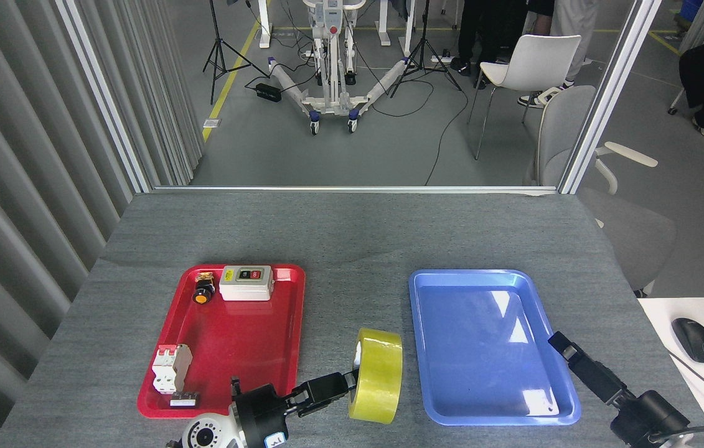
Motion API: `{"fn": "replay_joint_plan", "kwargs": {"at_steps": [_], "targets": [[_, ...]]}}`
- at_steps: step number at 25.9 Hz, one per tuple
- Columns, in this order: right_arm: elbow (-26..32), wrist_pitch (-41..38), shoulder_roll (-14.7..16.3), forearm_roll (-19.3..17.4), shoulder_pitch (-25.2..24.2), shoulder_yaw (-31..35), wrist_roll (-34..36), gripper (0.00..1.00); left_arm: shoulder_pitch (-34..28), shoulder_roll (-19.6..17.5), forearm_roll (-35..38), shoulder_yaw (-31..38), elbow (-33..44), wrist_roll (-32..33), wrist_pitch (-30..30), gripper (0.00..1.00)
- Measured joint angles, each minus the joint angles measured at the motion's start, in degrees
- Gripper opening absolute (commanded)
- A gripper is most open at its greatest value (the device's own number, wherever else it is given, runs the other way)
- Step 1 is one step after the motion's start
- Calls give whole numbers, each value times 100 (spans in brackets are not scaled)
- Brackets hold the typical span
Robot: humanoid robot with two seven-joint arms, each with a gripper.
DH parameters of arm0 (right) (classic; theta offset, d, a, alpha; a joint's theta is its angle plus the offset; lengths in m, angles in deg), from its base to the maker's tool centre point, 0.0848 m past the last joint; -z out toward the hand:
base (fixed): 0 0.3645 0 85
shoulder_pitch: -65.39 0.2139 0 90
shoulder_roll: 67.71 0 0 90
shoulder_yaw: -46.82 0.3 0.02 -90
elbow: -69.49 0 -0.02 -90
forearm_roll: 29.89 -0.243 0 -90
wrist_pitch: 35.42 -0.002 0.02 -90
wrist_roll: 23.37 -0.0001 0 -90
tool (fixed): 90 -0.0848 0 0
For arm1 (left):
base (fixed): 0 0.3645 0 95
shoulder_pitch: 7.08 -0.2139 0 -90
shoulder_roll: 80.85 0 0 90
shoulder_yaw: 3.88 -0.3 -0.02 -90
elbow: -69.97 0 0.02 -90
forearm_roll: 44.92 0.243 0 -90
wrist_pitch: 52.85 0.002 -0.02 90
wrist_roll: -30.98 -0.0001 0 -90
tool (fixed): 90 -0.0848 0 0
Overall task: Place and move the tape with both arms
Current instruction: 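Lift the tape and carry it with the left gripper toward the blue tray, then reach the right gripper toward the tape held by the left gripper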
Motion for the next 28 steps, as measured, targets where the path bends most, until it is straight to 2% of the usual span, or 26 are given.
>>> {"fn": "replay_joint_plan", "kwargs": {"at_steps": [3, 7, 11, 17, 22, 25, 28], "targets": [[-31, -717, 217, -335, 1, -446, -143, 100, 14, 164, 213, -50, 8, 0, 41, 14], [-45, -1528, 497, -460, -1, -1065, -202, 100, 15, 247, 342, -65, 13, 2, 63, 15], [-45, -1749, 686, -488, -3, -1603, -205, 100, 5, 254, 369, -63, 29, 11, 65, 15], [-35, -1807, 765, -489, 9, -2013, -220, 100, -12, 219, 374, -61, 65, 20, 46, 15], [1, -1812, 845, -157, 249, -2159, -212, 100, -6, 201, 375, -42, 104, 25, 35, 15], [43, -1812, 861, 82, 575, -2406, -187, 100, 12, 201, 375, -21, 104, 26, 34, 15], [98, -1813, 867, 171, 921, -2668, -154, 100, 18, 203, 375, -12, 106, 25, 42, 15]]}}
